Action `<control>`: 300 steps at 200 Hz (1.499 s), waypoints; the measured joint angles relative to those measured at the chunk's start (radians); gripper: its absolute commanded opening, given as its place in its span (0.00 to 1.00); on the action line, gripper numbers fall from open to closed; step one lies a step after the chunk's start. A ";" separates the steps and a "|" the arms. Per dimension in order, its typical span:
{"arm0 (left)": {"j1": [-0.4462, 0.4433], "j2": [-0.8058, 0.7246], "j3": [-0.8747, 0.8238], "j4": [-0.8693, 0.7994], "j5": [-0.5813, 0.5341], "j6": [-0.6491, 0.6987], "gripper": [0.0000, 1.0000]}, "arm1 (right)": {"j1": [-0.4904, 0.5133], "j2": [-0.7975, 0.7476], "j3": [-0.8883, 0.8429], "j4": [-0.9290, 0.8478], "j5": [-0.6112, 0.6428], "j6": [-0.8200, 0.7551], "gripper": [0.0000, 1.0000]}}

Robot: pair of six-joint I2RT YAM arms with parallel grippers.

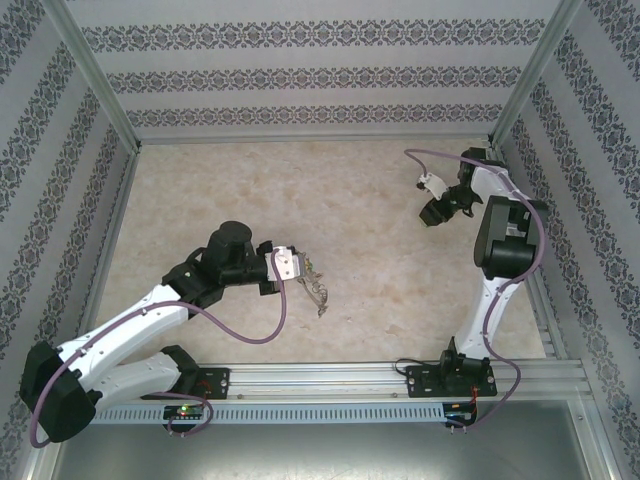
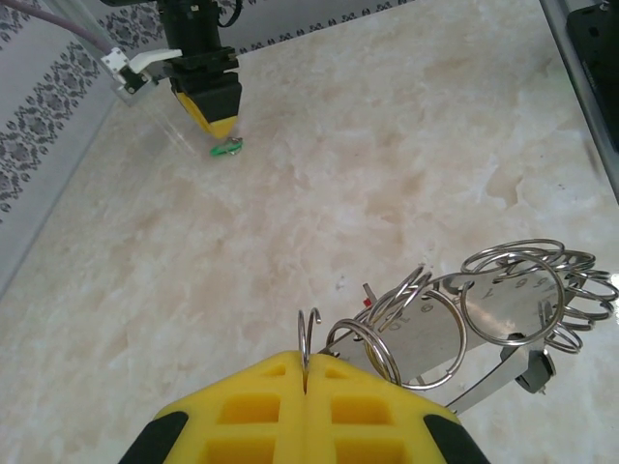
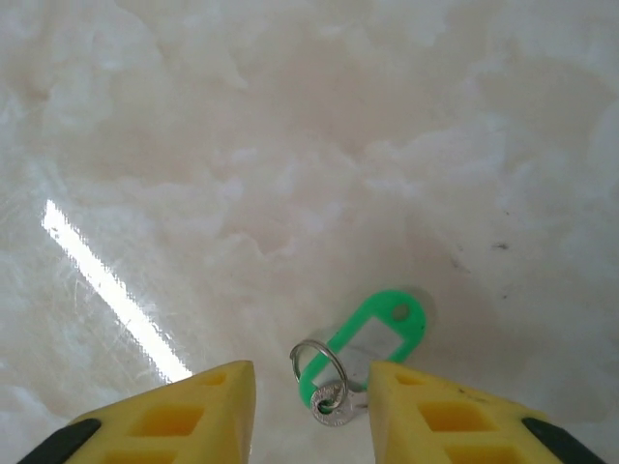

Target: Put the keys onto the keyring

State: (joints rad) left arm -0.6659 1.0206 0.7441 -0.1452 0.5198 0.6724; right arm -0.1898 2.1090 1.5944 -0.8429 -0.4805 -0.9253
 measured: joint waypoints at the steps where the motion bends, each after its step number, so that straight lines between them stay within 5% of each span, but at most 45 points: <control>1: 0.000 0.001 0.000 0.000 0.000 0.000 0.00 | 0.000 0.002 0.001 0.000 0.000 0.003 0.36; 122: 0.008 0.010 -0.003 0.022 0.003 -0.016 0.00 | 0.005 0.059 0.030 -0.104 0.055 0.059 0.28; 148: 0.013 0.010 -0.003 0.022 0.003 -0.019 0.00 | 0.009 0.059 0.029 -0.103 0.065 0.054 0.10; 165: 0.013 0.010 -0.003 0.022 0.003 -0.019 0.00 | 0.014 0.058 0.021 -0.100 0.068 0.042 0.07; 181: 0.013 0.010 -0.003 0.022 0.003 -0.019 0.00 | 0.018 0.047 0.004 -0.092 0.068 0.037 0.12; 200: 0.013 0.008 -0.005 0.023 0.003 -0.019 0.00 | 0.017 0.016 -0.023 -0.068 0.049 0.048 0.39; 300: 0.020 0.005 -0.014 0.025 0.004 -0.023 0.00 | -0.002 0.021 -0.017 0.008 0.053 0.150 0.40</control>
State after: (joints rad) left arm -0.6460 1.0256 0.7300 -0.1204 0.5236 0.6498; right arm -0.1917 2.1304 1.5776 -0.8352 -0.4271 -0.7757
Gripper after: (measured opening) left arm 0.058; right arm 0.419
